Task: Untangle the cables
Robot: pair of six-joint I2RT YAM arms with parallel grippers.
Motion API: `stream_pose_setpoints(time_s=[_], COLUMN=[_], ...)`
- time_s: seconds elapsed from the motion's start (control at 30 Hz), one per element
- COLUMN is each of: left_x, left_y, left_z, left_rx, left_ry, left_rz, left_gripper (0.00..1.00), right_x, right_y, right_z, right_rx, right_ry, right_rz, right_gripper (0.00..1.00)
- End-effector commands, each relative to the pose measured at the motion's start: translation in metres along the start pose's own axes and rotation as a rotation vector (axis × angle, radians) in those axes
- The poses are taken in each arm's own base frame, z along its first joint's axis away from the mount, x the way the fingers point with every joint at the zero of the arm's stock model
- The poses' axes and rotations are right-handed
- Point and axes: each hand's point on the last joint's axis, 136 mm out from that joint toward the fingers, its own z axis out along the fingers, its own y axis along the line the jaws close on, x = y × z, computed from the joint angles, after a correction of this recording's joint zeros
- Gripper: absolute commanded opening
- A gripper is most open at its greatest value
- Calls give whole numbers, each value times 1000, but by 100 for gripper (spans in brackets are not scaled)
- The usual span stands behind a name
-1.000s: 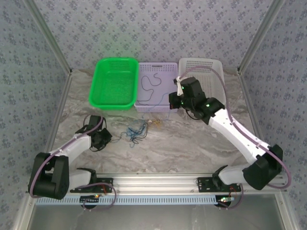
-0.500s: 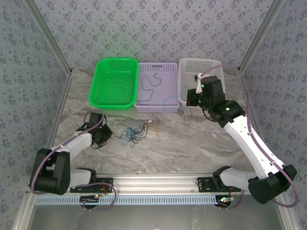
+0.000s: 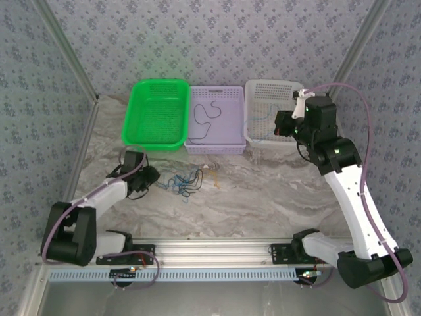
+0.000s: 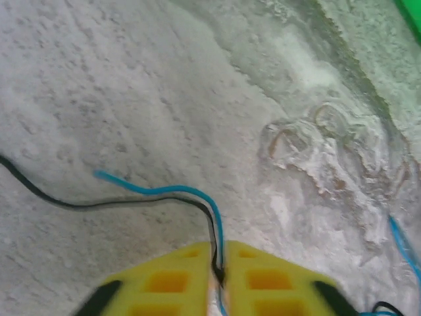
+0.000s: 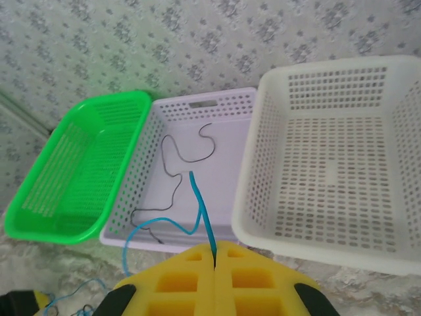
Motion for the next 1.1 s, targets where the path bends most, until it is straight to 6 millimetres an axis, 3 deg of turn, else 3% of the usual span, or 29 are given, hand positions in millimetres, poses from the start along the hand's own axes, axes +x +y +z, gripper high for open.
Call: stream_pose_setpoints(time_s=[0.0,0.13,0.23,0.33,0.4,0.5,0.8,0.93,1.07], left_x=[-28,-40,-33,-6,17,45,87,93,85], left_y=[-57,-101,-143,-200,-227,-253,-259,-255,-248], left_z=[-50,-102,-124,-145,-153,-151,-121,-102,-83], left_rx=[178,300,418,566,629,734,750,703,612], left_ry=[-106,-115,-39,-13,1,72,153,164,126], left_rz=[54,66,85,298,462,581,733,766,789], left_gripper=[57,65,63,61,61,61,61,62,59], right_x=[8,19,29,40,47,55,68,73,78], right_y=[19,34,46,59,70,82,103,108,113], right_z=[3,14,24,34,38,42,40,38,36], right_rx=[-113,-203,-272,-327,-376,-426,-509,-529,-538], right_ry=[43,66,101,145,176,212,279,294,308], right_rz=[-23,-28,-19,-29,-38,-46,-63,-73,-86], right_gripper=[0,0,0,0,0,0,0,0,0])
